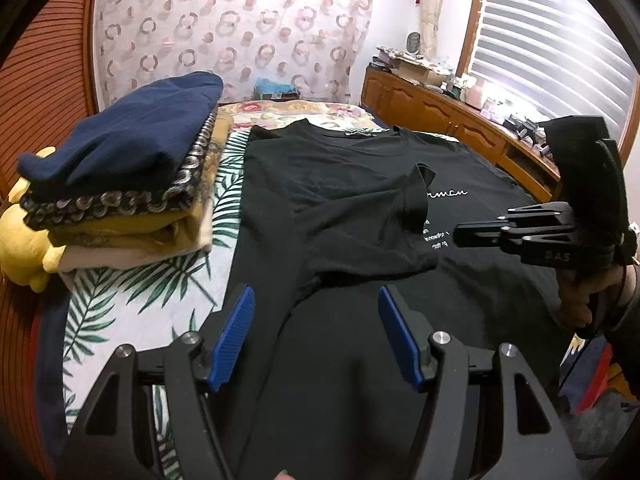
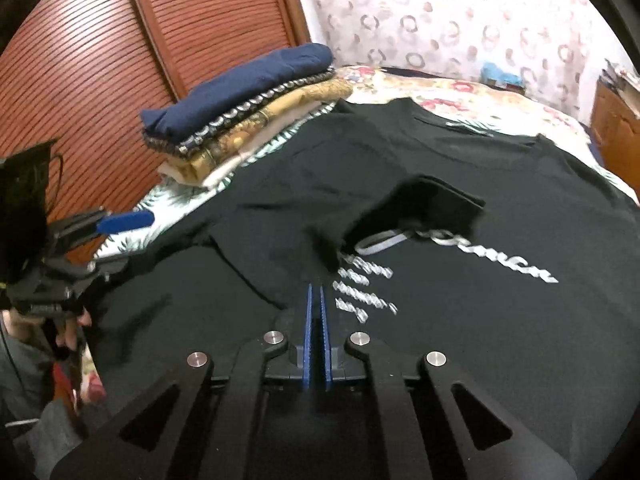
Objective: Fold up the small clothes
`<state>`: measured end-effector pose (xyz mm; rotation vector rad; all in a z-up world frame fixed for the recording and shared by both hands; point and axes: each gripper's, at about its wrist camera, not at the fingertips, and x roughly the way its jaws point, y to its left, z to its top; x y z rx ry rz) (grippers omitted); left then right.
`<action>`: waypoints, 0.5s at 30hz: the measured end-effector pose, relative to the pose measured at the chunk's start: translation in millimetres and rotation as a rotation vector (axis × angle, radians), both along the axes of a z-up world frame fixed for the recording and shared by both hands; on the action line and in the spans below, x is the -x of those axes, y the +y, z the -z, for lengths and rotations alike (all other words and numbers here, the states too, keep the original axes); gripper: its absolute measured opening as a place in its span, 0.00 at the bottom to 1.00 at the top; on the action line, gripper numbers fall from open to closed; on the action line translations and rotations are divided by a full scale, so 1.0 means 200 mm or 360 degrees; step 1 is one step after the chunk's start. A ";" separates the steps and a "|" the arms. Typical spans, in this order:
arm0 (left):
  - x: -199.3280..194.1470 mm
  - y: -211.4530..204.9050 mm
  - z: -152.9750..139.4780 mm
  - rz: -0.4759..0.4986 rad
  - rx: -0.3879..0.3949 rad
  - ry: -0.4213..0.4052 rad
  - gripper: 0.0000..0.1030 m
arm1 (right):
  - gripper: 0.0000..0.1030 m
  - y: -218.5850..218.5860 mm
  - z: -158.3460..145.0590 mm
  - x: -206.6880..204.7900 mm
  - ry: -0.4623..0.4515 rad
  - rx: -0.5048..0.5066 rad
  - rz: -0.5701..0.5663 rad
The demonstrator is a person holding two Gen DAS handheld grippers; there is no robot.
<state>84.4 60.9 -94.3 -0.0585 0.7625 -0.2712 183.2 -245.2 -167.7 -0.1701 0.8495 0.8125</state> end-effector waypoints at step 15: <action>-0.24 -0.15 0.06 0.0062 -0.0090 0.0116 0.62 | 0.29 -0.09 0.04 -0.48 -0.0176 0.0223 0.0202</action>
